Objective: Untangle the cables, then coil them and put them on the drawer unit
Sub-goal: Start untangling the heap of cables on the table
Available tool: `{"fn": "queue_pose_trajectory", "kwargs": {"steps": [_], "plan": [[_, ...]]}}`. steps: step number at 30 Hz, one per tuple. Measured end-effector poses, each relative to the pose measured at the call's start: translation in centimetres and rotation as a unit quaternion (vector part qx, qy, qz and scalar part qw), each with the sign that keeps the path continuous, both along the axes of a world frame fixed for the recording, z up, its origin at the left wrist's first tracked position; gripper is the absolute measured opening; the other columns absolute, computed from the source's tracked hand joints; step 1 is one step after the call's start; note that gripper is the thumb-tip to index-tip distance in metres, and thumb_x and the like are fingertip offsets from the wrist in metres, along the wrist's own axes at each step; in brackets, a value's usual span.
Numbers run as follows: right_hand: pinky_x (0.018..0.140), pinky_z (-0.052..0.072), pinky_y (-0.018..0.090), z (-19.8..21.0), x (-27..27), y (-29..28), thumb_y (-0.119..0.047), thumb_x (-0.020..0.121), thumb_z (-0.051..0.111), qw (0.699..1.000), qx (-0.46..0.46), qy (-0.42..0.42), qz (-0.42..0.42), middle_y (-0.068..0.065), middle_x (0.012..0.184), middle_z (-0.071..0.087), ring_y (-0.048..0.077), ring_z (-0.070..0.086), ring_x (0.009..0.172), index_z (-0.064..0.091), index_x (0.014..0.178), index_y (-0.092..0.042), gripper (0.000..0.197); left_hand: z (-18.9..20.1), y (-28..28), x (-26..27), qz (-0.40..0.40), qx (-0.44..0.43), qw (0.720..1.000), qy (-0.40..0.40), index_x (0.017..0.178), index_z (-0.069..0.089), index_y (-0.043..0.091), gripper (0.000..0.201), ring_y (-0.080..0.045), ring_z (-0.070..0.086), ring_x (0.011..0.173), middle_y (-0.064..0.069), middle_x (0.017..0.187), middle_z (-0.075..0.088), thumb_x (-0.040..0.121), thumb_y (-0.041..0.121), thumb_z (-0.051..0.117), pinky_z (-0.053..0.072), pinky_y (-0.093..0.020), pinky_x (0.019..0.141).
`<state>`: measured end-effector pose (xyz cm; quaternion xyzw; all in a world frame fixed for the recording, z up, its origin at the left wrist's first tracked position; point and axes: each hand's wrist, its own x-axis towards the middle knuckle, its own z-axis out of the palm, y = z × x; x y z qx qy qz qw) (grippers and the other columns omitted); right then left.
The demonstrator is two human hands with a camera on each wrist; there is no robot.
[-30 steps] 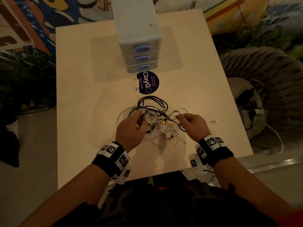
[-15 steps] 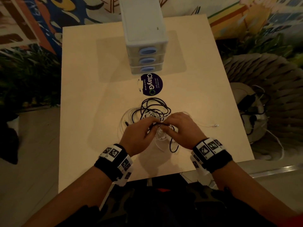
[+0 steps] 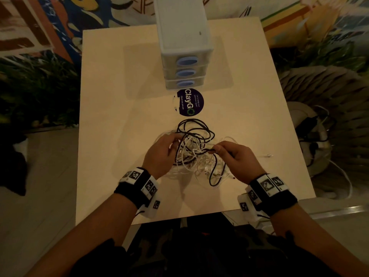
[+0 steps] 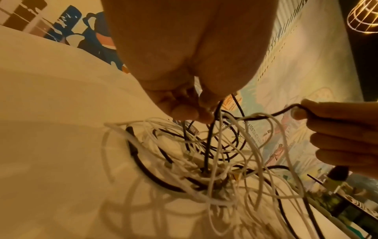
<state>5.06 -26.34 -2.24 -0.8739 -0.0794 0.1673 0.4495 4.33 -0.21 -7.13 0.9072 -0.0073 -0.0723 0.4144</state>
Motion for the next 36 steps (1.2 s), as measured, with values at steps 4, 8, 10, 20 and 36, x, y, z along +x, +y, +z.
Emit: {"fn": "queue_pose_trajectory", "kwargs": {"steps": [4,8,10,20,36], "plan": [[0.070,0.054,0.037,-0.3,-0.2,-0.5,-0.028,0.109,0.043,0.998,0.030,0.050,0.002,-0.008,0.080,0.072,0.015,0.063,0.064,0.066,0.099,-0.024,0.026,0.5,0.1,1.4,-0.010,-0.062,0.988,0.140,0.116,0.060,0.023,0.016,-0.003,0.064,0.062,0.005,0.098,0.072,0.104,0.017,0.051,0.052,-0.017,0.060],[0.066,0.045,0.035,-0.4,-0.3,-0.1,-0.029,0.109,0.040,0.999,-0.019,0.040,0.025,-0.005,0.072,0.060,0.008,0.053,0.064,0.062,0.099,-0.027,0.024,1.5,-0.5,1.9,0.035,-0.198,0.937,0.286,0.111,0.068,0.017,0.019,-0.018,0.060,0.052,0.002,0.086,0.079,0.105,0.015,0.050,0.042,-0.024,0.045],[0.061,0.040,0.033,-0.2,-0.3,0.3,-0.031,0.107,0.043,0.997,-0.047,0.044,0.042,-0.004,0.068,0.056,0.008,0.049,0.060,0.064,0.098,-0.025,0.024,1.9,-0.7,2.0,0.047,-0.241,0.925,0.289,0.109,0.072,0.013,0.023,-0.016,0.053,0.051,-0.003,0.091,0.078,0.104,0.012,0.049,0.036,-0.020,0.043],[0.070,0.050,0.025,-0.7,-0.2,1.3,-0.032,0.101,0.052,0.972,-0.134,0.135,0.139,-0.012,0.083,0.073,0.003,0.066,0.078,0.077,0.098,-0.029,0.025,1.7,-1.0,1.4,0.110,-0.284,0.907,0.292,0.113,0.068,0.010,0.028,-0.014,0.046,0.043,-0.010,0.084,0.077,0.109,0.021,0.042,0.032,-0.022,0.044],[0.077,0.061,0.039,-2.0,-0.3,4.5,-0.039,0.096,0.059,0.986,-0.087,0.123,0.073,-0.012,0.086,0.076,0.004,0.072,0.074,0.070,0.105,-0.031,0.016,2.0,-0.7,0.9,0.087,-0.196,0.951,0.224,0.101,0.074,0.013,0.020,-0.010,0.057,0.055,0.012,0.065,0.065,0.103,0.020,0.055,0.047,-0.029,0.050]]}}
